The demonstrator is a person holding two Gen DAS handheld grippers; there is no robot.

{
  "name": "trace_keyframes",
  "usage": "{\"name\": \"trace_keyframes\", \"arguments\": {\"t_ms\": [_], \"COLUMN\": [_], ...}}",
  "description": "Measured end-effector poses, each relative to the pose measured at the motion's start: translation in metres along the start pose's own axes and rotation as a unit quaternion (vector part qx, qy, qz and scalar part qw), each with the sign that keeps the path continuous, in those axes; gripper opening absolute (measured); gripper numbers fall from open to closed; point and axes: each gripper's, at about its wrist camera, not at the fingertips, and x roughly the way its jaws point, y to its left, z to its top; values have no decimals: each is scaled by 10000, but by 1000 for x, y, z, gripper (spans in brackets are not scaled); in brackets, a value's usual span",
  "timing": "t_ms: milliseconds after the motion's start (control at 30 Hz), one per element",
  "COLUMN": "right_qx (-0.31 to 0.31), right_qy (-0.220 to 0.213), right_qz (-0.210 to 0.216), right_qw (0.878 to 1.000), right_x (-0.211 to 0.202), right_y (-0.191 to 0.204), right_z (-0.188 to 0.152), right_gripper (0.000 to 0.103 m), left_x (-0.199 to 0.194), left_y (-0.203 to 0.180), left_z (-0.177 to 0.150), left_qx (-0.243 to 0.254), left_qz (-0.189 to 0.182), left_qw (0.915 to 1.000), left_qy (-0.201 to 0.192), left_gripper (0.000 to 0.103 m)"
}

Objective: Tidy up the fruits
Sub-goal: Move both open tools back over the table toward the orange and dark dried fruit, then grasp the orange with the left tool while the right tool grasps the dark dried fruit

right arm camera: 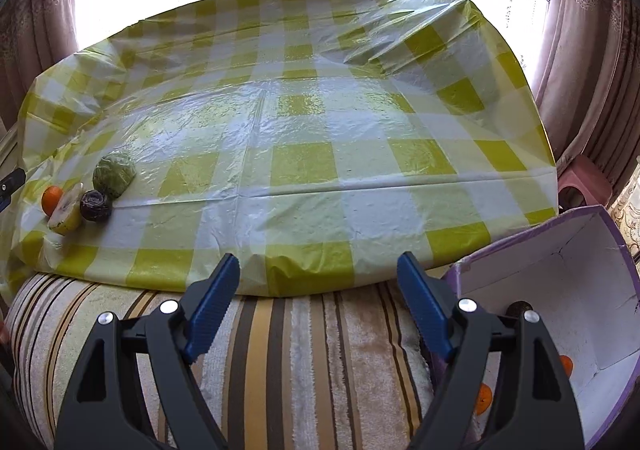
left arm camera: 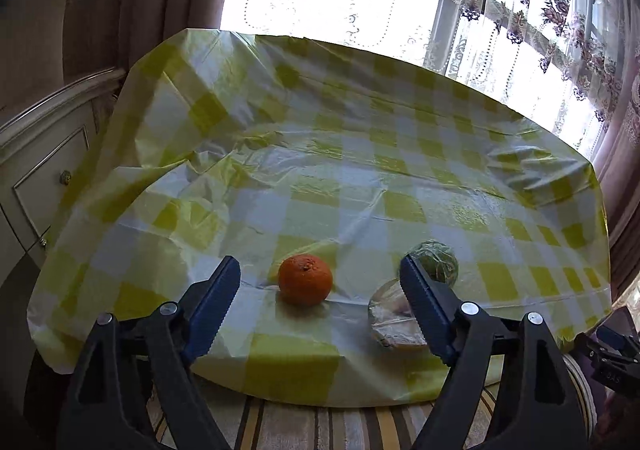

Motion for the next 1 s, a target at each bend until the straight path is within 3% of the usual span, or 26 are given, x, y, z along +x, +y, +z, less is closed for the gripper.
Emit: {"name": "trace_keyframes", "arguments": {"t_ms": [133, 333, 733, 933, 1000], "right_qx": [-137, -352, -847, -1097, -1179], "right_qy": [-14, -57, -10, 74, 89], "right_qz": [79, 321, 965, 1173, 1234], "right_qw": [9999, 9988, 9917, 9870, 9853], "right_x": [6, 14, 28, 36, 37], "right_y": [13, 40, 101, 125, 132], "right_z": [5, 18, 38, 40, 40], "right_gripper": [81, 81, 81, 81, 81], "left_x": [12, 31, 61, 70, 70], "left_y": [6, 7, -1, 2, 2], "left_z": [-2, -4, -8, -11, -11], "left_qx": [-79, -17, 346, 317, 340], "left_qz": [3, 79, 105, 108, 111], "left_qw": [9997, 9987, 9958, 9949, 9949], "left_qy": [211, 495, 841, 952, 938], "left_gripper": [76, 64, 52, 38, 38]}}
